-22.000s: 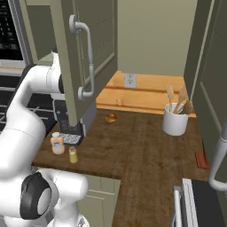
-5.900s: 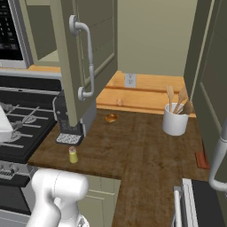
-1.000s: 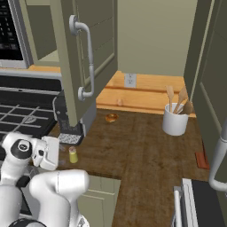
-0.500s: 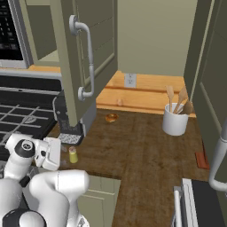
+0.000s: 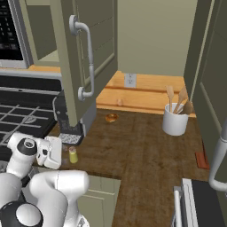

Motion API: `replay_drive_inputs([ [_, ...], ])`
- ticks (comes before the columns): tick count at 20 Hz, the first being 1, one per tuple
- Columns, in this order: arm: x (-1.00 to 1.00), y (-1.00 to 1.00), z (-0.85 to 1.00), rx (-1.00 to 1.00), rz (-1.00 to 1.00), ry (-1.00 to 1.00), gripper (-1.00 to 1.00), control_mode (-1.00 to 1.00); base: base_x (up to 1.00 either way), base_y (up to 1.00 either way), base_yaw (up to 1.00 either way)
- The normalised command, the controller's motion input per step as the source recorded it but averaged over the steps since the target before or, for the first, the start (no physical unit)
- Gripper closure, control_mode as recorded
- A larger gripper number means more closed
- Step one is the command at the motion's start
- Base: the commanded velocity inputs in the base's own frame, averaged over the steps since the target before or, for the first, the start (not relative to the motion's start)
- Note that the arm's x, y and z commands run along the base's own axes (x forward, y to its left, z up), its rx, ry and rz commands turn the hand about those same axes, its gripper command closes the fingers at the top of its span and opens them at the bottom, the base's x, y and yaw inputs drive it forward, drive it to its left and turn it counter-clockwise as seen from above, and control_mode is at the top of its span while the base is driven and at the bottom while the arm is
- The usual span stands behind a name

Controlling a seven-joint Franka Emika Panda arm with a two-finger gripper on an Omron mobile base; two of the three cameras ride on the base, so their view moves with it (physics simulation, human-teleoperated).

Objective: Put the shaker and condiment bottle from the counter next to their counterparts in the cabinet.

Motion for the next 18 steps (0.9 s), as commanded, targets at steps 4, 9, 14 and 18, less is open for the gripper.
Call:
replay_drive_inputs([
  [4,0.18,0.02,-0.04,0.00,0.00,0.00,-1.00,-1.00,0.00,0.00,0.00],
  [9,0.19,0.01,-0.12,0.00,0.00,0.00,-1.00,-1.00,0.00,0.00,0.00],
  [14,0.17,0.11,-0.15,-0.01,0.00,0.00,-1.00,-1.00,0.00,0.00,0.00],
  [18,0.14,0.10,-0.09,0.00,0.00,0.00,-1.00,-1.00,0.00,0.00,0.00],
])
